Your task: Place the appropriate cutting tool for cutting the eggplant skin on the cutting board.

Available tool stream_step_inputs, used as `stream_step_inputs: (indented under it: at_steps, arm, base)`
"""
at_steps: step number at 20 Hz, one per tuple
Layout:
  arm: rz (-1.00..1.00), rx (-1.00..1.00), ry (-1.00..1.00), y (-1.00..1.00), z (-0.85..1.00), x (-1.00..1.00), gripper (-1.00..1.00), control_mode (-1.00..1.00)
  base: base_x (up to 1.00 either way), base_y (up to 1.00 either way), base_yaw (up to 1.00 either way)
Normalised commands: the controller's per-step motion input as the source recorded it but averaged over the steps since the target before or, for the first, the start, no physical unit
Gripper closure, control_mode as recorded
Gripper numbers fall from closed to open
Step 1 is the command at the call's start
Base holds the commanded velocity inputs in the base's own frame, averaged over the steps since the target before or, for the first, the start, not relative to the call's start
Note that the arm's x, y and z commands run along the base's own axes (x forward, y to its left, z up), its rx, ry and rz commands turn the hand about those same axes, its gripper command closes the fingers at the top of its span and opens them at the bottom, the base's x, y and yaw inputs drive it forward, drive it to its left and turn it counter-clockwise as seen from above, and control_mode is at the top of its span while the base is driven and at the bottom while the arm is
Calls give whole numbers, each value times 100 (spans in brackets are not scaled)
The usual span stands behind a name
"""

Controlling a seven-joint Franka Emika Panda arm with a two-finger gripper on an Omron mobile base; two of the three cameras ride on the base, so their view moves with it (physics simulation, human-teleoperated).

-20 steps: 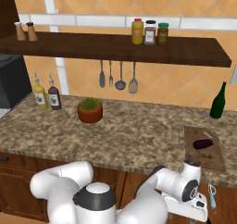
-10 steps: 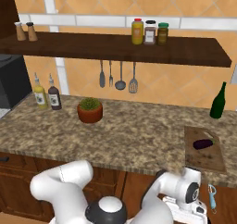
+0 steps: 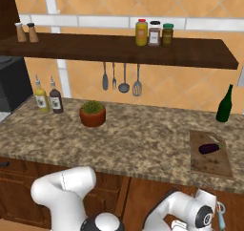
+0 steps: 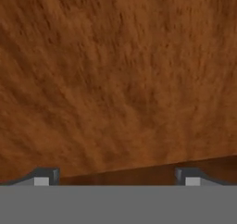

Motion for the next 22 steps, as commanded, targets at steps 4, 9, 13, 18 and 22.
stream_step_inputs:
  at_steps: [4, 9, 13, 18, 22]
  arm:
    - [-6, 0, 3, 0, 19, -51, -100, -100]
    - [0, -2, 0, -18, 53, 27, -100, -100]
    - [-2, -5, -1, -55, 40, 47, -100, -100]
    - [-5, -4, -7, -53, 13, 23, -100, -100]
    - [-5, -1, 0, -54, 24, 45, -100, -100]
  base:
    - [0, 0, 0]
    - [0, 0, 0]
    - [0, 0, 0]
    - [0, 0, 0]
    - [0, 0, 0]
